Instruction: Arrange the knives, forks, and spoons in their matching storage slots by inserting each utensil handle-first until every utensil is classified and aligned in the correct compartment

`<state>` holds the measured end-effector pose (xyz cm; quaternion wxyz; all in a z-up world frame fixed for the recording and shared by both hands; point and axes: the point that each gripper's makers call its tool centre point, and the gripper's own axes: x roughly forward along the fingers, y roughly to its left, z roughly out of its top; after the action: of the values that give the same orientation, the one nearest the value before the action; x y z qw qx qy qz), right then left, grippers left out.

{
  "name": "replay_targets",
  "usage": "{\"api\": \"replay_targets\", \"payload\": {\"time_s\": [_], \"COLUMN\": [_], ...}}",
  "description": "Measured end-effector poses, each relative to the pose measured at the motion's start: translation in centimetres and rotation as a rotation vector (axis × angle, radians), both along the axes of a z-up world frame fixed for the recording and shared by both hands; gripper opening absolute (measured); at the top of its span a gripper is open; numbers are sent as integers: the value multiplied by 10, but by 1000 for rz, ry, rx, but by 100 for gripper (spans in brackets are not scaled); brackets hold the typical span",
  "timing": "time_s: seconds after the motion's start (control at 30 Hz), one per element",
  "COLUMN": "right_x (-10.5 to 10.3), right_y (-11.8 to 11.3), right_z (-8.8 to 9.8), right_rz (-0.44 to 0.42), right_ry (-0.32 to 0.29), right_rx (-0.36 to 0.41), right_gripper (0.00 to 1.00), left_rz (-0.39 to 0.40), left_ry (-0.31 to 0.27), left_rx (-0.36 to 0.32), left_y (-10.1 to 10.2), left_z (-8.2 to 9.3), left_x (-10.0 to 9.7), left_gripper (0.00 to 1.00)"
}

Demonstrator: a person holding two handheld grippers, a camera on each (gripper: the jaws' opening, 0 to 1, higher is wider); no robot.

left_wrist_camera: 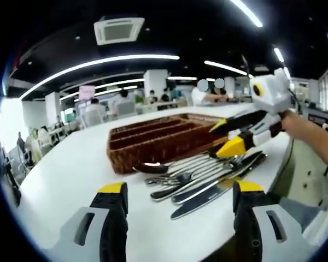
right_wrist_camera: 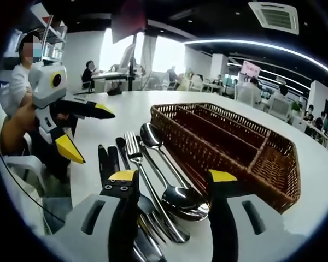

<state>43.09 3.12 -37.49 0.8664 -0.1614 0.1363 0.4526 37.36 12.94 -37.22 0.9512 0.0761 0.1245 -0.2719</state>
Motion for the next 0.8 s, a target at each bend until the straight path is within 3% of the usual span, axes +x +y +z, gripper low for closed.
{"api": "replay_targets", "payload": {"time_s": [0.8], "right_x": [14], "right_y": [19], "right_z": [-8], "right_rz": [52], "right_ry": [40], "right_rx": [-6], "right_gripper": [37], "left_rz": [-11], "left_ry": [4], "left_rx": [12], "left_y": [-1], "left_z": [-1], "left_x": [-4], "left_gripper": [77]}}
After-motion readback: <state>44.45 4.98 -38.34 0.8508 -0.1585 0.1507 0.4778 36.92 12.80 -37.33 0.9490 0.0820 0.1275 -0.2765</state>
